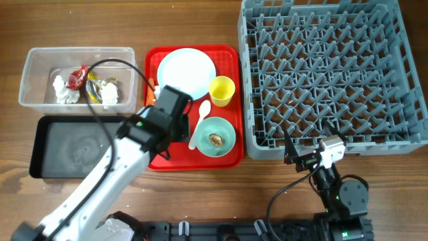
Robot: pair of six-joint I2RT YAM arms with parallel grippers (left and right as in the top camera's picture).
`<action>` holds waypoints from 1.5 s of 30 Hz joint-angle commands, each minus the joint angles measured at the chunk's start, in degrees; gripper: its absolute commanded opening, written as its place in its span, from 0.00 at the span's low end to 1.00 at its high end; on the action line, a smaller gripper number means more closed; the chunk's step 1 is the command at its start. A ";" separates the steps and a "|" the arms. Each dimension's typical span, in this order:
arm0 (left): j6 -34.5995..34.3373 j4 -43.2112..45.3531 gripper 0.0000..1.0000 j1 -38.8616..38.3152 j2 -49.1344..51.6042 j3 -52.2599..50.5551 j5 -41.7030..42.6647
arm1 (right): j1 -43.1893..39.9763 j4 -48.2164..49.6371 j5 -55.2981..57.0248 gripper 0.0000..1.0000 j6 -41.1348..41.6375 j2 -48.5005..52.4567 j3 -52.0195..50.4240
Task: Sort waste into correct bins and load items into the dishwasher rack
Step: 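Lift the rice bowl and carry it left over the black tray, then tilt the held bowl to pour the rice onto the black tray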
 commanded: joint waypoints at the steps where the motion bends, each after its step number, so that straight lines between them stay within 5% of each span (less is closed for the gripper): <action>1: 3.15 -0.61 0.04 3.41 -5.70 1.36 -7.54 | -0.28 0.20 0.81 1.00 -0.52 -0.26 -0.07; 10: 9.05 -1.40 0.04 12.52 -12.31 1.33 -16.81 | -0.28 0.20 0.81 1.00 -0.52 -0.26 -0.07; 21: 13.07 -1.44 0.04 16.55 -10.47 1.11 -14.58 | -0.28 0.20 0.81 1.00 -0.52 -0.26 -0.07; 28: 15.91 -1.18 0.04 32.28 -10.54 1.11 2.43 | -0.28 0.20 0.81 1.00 -0.52 -0.26 -0.07; 37: 27.23 1.01 0.04 63.39 -7.08 1.11 39.60 | -0.28 0.20 0.81 1.00 -0.52 -0.26 -0.07; 45: 35.78 1.90 0.04 75.21 3.28 1.11 58.77 | -0.28 0.20 0.81 1.00 -0.52 -0.26 -0.07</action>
